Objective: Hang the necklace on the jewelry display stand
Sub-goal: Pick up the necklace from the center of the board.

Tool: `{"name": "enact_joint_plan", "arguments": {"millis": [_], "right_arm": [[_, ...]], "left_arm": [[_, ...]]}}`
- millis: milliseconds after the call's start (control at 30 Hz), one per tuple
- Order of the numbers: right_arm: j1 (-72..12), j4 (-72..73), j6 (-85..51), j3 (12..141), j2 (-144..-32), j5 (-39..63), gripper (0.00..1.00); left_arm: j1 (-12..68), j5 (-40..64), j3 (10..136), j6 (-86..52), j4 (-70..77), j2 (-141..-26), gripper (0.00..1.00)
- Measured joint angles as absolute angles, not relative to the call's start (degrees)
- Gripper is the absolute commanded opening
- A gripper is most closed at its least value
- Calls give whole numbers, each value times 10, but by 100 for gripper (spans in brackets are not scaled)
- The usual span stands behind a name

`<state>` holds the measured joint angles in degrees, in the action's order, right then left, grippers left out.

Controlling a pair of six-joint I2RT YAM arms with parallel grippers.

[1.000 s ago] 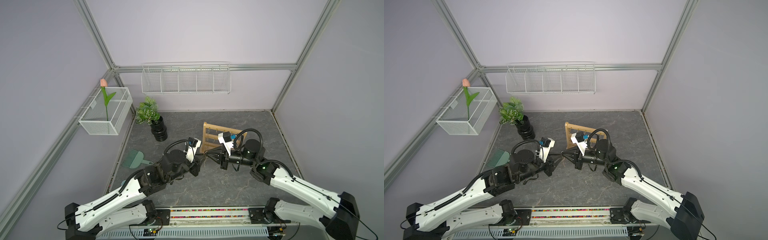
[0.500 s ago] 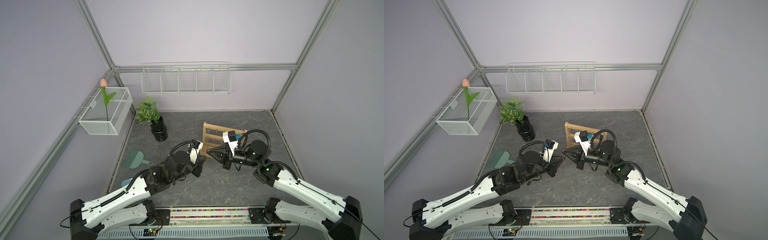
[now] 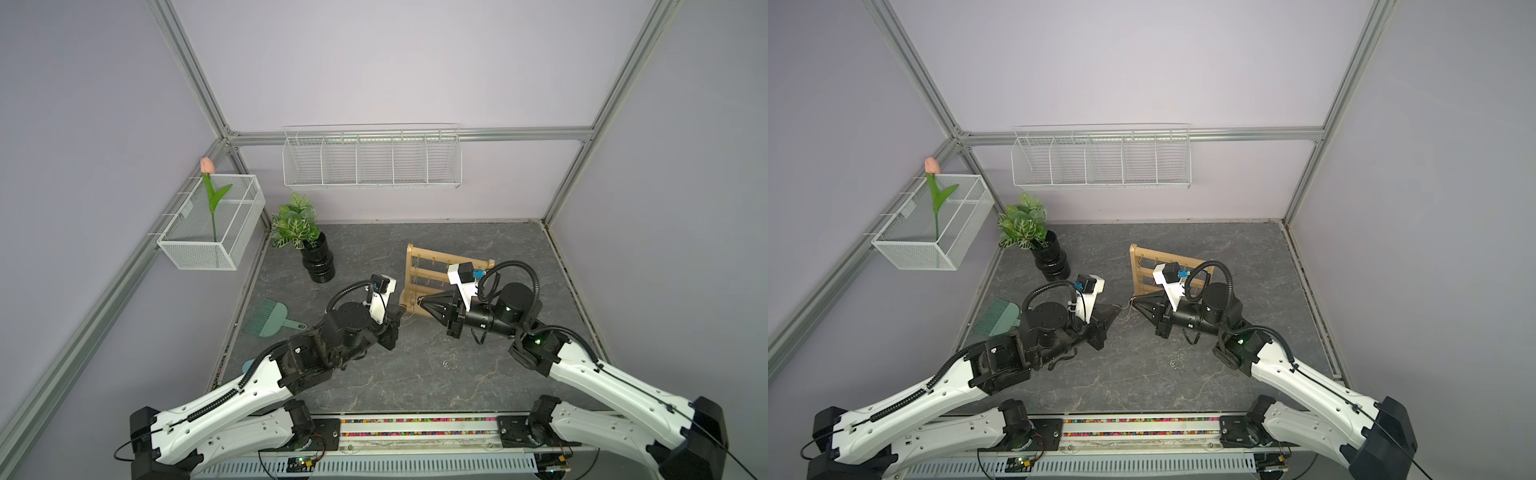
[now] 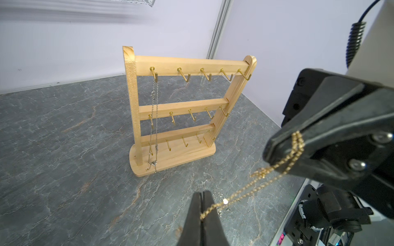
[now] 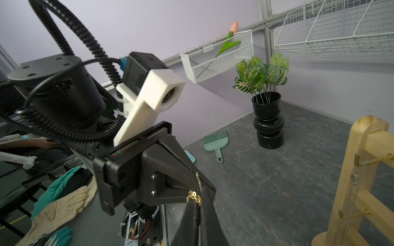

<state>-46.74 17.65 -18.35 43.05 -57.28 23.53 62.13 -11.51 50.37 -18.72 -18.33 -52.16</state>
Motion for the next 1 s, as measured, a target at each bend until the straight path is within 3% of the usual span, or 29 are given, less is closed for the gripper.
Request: {"name": "enact_joint_plan", "arguments": {"millis": [567, 833, 1000], "right_arm": [[-466, 181, -189, 404, -600, 268, 12], [-466, 192, -192, 402, -609, 273, 33], [-466, 195, -192, 402, -609, 272, 36]], "left_arm": [[635, -193, 552, -161, -195, -519, 0], [682, -236, 591, -126, -197, -542, 0], [683, -246, 596, -117, -207, -543, 0]]}}
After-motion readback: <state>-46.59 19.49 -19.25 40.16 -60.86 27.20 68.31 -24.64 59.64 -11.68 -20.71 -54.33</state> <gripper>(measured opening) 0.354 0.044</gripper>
